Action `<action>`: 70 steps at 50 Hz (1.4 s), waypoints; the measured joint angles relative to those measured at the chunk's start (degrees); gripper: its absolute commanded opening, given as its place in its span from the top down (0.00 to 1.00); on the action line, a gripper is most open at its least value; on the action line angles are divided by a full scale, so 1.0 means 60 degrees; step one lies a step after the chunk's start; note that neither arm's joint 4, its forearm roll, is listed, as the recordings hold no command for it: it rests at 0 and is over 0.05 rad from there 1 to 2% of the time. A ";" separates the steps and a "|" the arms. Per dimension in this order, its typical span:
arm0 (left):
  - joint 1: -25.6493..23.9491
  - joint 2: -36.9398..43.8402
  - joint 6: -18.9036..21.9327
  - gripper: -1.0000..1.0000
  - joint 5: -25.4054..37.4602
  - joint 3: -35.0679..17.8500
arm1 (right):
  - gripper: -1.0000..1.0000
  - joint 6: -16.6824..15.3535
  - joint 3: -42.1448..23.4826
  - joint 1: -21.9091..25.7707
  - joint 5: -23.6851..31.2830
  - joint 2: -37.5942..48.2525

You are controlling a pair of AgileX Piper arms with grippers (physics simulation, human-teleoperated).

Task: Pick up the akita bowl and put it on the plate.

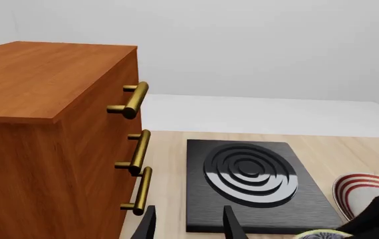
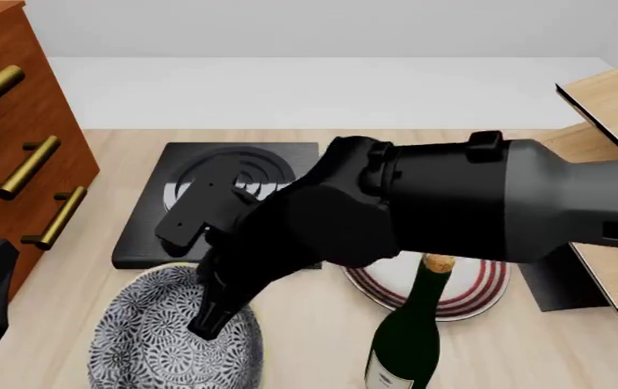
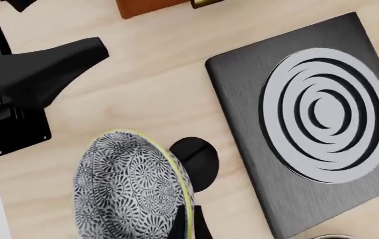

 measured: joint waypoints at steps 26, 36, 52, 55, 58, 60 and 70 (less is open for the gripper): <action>-0.0013 0.0010 0.0018 0.00 -0.0047 0.0053 | 1.00 -0.0090 -0.0656 -0.1152 0.0779 -0.1680; -0.0027 0.0020 0.0014 0.00 -0.0076 0.0078 | 1.00 0.0115 -0.0562 -0.2036 0.0634 -0.2138; -0.0052 0.0014 0.0024 0.00 -0.0043 0.0058 | 1.00 0.0970 -0.0118 -0.4069 0.0060 -0.2983; -0.0059 0.0012 0.0033 0.00 -0.0025 0.0047 | 1.00 0.1119 0.0114 -0.4413 -0.0129 -0.3170; -0.0075 0.0007 0.0049 0.00 -0.0003 0.0033 | 1.00 0.1267 0.0391 -0.4705 -0.0318 -0.3343; -0.0081 0.0008 0.0054 0.00 0.0005 0.0026 | 1.00 0.1385 0.0592 -0.4912 -0.0455 -0.3468; -0.0099 0.0019 0.0087 0.00 -0.0037 0.0073 | 1.00 0.1987 0.1591 -0.5916 -0.1086 -0.4040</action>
